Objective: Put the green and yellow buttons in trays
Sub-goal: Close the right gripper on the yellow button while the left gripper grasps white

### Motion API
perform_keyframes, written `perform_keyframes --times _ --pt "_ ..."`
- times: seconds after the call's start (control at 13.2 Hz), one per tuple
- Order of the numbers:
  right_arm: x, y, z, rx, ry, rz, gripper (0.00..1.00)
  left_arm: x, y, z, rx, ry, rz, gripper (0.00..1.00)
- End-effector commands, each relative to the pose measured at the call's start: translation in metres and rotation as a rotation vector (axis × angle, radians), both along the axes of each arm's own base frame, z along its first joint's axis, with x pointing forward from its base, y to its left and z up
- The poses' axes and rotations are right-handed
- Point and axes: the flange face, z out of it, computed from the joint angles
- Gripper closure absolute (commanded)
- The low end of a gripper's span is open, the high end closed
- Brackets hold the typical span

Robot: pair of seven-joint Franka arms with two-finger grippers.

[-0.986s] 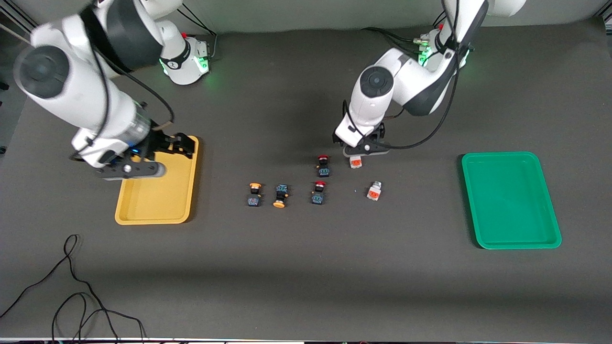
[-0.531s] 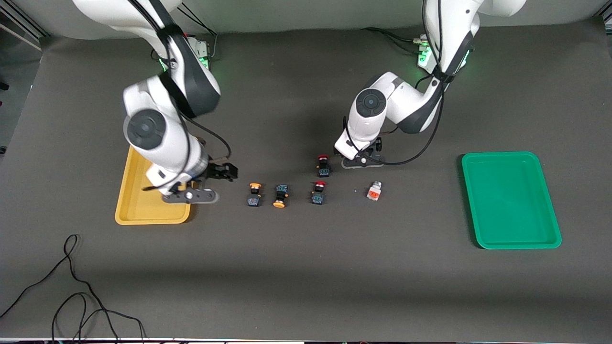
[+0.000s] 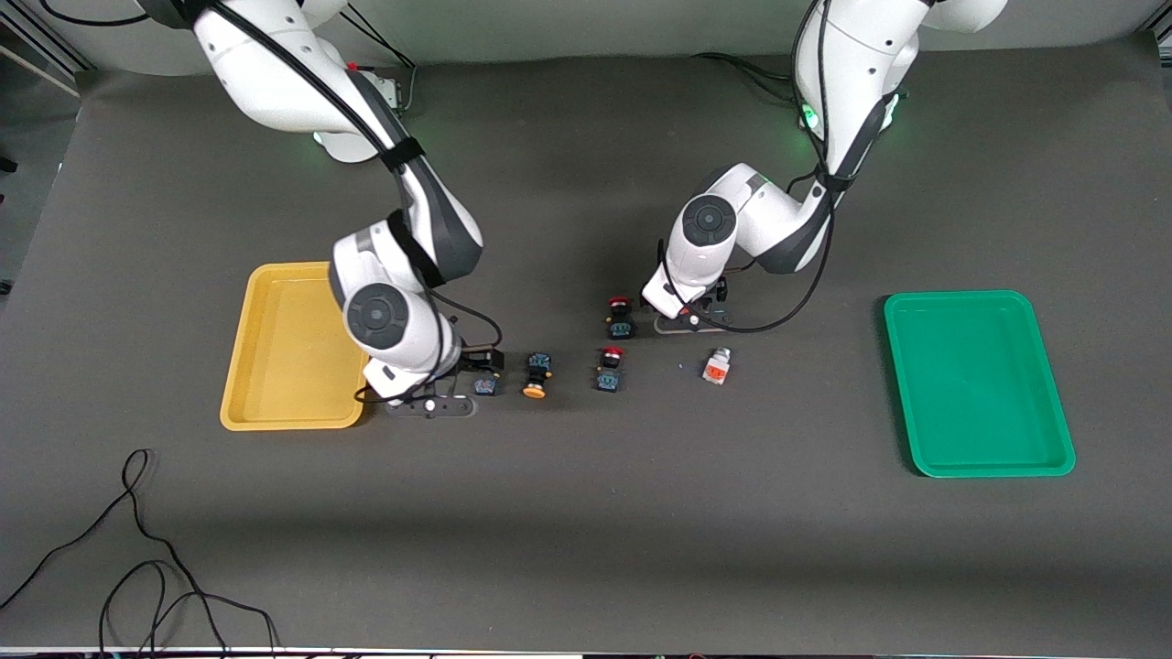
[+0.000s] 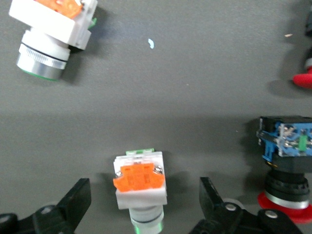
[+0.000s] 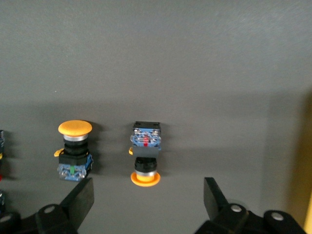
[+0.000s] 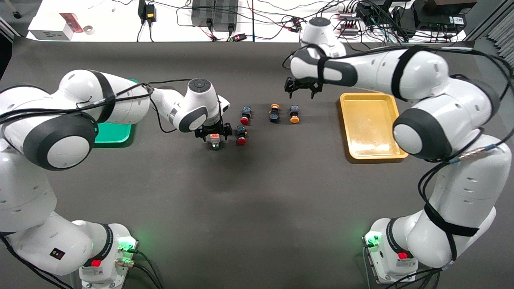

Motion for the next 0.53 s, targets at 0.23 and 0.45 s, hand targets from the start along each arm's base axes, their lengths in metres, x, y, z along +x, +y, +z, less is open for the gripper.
perform_keyframes --times 0.23,0.45 --pt "-0.008 0.026 -0.047 -0.013 -0.022 -0.064 0.0 0.002 0.002 0.004 0.005 -0.021 0.012 0.63" --pt "-0.006 0.023 -0.06 -0.022 -0.032 -0.061 0.0 0.004 0.003 0.009 0.006 -0.024 0.017 0.69"
